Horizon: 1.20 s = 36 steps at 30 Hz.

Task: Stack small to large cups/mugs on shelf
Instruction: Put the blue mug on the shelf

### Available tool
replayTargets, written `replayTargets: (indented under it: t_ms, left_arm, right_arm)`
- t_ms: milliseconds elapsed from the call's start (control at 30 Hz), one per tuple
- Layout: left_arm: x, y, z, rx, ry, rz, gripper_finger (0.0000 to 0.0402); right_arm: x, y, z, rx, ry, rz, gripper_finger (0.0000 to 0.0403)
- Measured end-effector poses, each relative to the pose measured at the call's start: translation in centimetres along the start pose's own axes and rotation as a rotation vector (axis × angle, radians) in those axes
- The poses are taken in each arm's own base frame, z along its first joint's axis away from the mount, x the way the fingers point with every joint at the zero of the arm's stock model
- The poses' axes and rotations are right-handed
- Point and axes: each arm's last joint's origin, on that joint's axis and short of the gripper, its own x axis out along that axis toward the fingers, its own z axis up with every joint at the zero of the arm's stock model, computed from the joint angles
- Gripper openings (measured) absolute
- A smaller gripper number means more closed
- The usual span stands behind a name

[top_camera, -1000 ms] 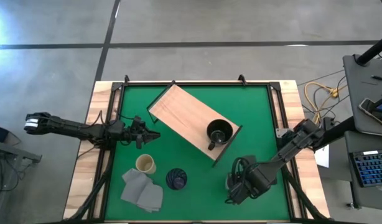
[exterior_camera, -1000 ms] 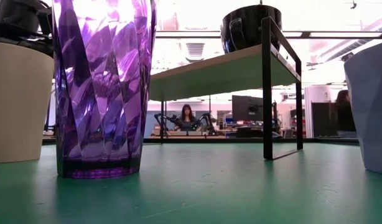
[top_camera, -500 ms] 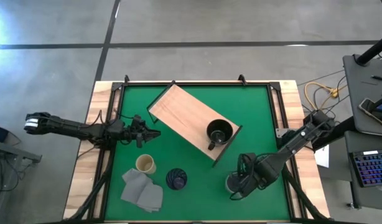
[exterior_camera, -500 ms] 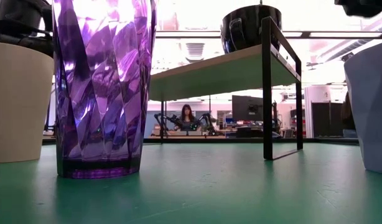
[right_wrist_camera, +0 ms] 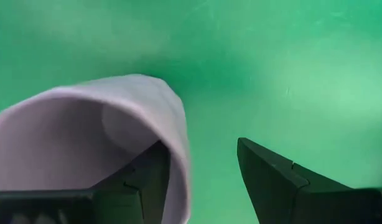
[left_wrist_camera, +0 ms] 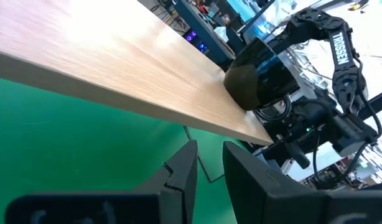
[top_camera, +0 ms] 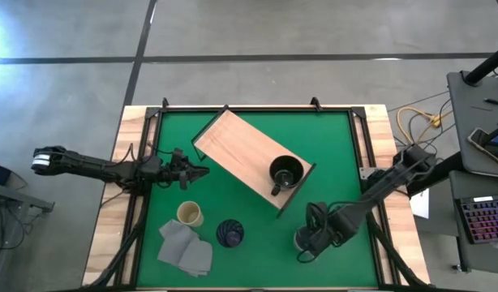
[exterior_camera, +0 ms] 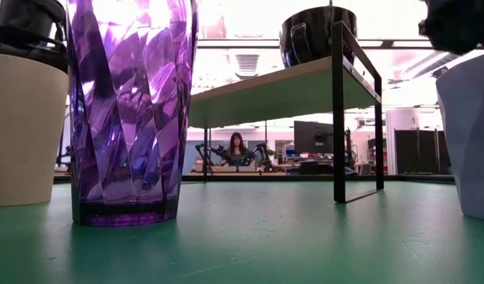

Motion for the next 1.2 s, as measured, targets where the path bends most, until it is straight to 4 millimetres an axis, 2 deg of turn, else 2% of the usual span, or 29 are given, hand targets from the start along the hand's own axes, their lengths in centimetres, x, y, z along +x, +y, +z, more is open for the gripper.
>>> replayTargets:
  t_ms: [200,300,533,700,933,1200]
  left_arm:
    - [0.0,0.0,0.0,-0.002,-0.003,0.001,0.0063]
    - [0.0,0.0,0.0,-0.002,-0.006,0.004,0.0063]
    - [0.0,0.0,0.0,-0.002,-0.007,0.007,0.0063]
    - [0.0,0.0,0.0,-0.003,-0.01,0.005,0.0063]
    - [0.0,-0.1,0.1,-0.006,-0.022,-0.008,0.0063]
    - [0.0,-0.1,0.1,-0.003,-0.021,-0.008,0.0063]
  right_arm:
    - [1.0,0.3,0.5,-0.067,0.075,0.015,0.0169]
    - [1.2,0.4,0.5,-0.098,0.094,0.031,0.0137]
    - [1.3,0.3,0.6,-0.105,0.089,0.025,0.0029]
    - [1.0,0.6,0.7,-0.11,0.094,0.031,0.0019]
    - [-1.8,2.2,0.9,-0.151,0.099,0.105,0.0016]
    - [-6.5,3.7,1.0,-0.206,0.063,0.194,0.0014]
